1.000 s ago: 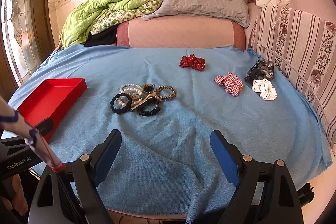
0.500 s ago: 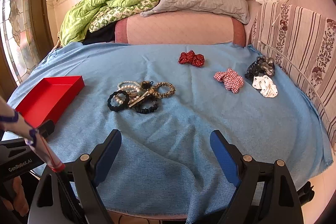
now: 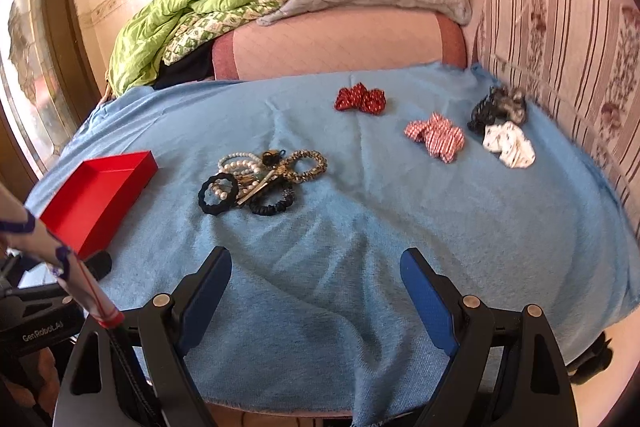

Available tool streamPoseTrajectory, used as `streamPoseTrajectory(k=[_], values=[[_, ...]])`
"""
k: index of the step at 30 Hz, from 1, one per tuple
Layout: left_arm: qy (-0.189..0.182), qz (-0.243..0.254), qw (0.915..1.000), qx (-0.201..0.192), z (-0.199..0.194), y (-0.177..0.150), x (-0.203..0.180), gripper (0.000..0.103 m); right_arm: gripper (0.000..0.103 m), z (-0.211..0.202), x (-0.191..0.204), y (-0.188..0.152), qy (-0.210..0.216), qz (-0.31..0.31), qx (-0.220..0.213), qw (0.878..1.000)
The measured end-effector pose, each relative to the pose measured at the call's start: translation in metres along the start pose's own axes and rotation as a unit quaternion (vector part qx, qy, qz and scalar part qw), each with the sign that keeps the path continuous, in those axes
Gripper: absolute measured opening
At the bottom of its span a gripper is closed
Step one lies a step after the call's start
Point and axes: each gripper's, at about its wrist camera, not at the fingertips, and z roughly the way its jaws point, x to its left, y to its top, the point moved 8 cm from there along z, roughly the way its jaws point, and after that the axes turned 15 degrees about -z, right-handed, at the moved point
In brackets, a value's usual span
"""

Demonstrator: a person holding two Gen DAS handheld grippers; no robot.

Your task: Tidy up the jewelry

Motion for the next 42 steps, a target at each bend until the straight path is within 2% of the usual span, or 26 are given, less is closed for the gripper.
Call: streamPoseTrajectory(k=[7, 12, 15, 16, 18, 19, 20, 22, 25, 31, 32, 33, 37, 38, 39, 40, 42], values=[[-0.032, -0.014, 0.9988, 0.035, 0.017, 0.013, -0.01, 0.103, 0.089, 0.019, -0.024, 0.011, 0.054, 0.041, 0.017, 0.998], [-0.054, -0.007, 0.9962, 0.068, 0.042, 0.033, -0.032, 0.103, 0.089, 0.051, -0.038, 0.025, 0.11, 0.094, 0.039, 0.989], [-0.059, -0.022, 0.9946, 0.082, 0.065, 0.05, -0.038, 0.101, 0.082, 0.072, -0.048, 0.041, 0.132, 0.131, 0.044, 0.981], [-0.061, -0.028, 0.9938, 0.089, 0.074, 0.056, -0.038, 0.098, 0.079, 0.08, -0.049, 0.047, 0.136, 0.135, 0.048, 0.98], [-0.059, -0.039, 0.9921, 0.104, 0.094, 0.062, -0.037, 0.08, 0.073, 0.094, -0.05, 0.058, 0.139, 0.141, 0.051, 0.979], [-0.064, -0.046, 0.9892, 0.124, 0.108, 0.062, -0.037, 0.078, 0.071, 0.1, -0.05, 0.062, 0.138, 0.142, 0.055, 0.979], [-0.074, -0.048, 0.9853, 0.146, 0.12, 0.059, -0.037, 0.078, 0.069, 0.111, -0.048, 0.068, 0.137, 0.138, 0.06, 0.979], [-0.075, -0.044, 0.9833, 0.16, 0.134, 0.055, -0.033, 0.073, 0.061, 0.124, -0.046, 0.074, 0.126, 0.128, 0.067, 0.981], [-0.086, -0.033, 0.9803, 0.175, 0.143, 0.052, -0.034, 0.071, 0.061, 0.141, -0.042, 0.07, 0.124, 0.122, 0.082, 0.981], [-0.09, 0.011, 0.9826, 0.162, 0.147, 0.052, -0.052, 0.071, 0.054, 0.157, -0.041, 0.068, 0.126, 0.118, 0.093, 0.981], [-0.09, 0.014, 0.9832, 0.158, 0.146, 0.054, -0.054, 0.065, 0.053, 0.16, -0.04, 0.069, 0.126, 0.114, 0.094, 0.981], [-0.091, 0.017, 0.9832, 0.157, 0.146, 0.055, -0.056, 0.054, 0.049, 0.162, -0.038, 0.069, 0.127, 0.11, 0.098, 0.981], [-0.087, 0.031, 0.9849, 0.146, 0.148, 0.057, -0.062, 0.034, 0.033, 0.173, -0.035, 0.065, 0.134, 0.112, 0.113, 0.978], [-0.089, 0.036, 0.985, 0.144, 0.147, 0.057, -0.064, 0.024, 0.031, 0.175, -0.035, 0.064, 0.137, 0.111, 0.115, 0.978], [-0.09, 0.041, 0.9851, 0.141, 0.145, 0.057, -0.065, 0.012, 0.025, 0.175, -0.034, 0.064, 0.135, 0.105, 0.116, 0.978], [-0.089, 0.043, 0.9857, 0.136, 0.143, 0.058, -0.065, 0.009, 0.014, 0.175, -0.034, 0.064, 0.133, 0.097, 0.115, 0.98], [-0.091, 0.046, 0.9857, 0.134, 0.141, 0.058, -0.065, 0.009, 0.011, 0.171, -0.033, 0.067, 0.133, 0.093, 0.108, 0.981]])
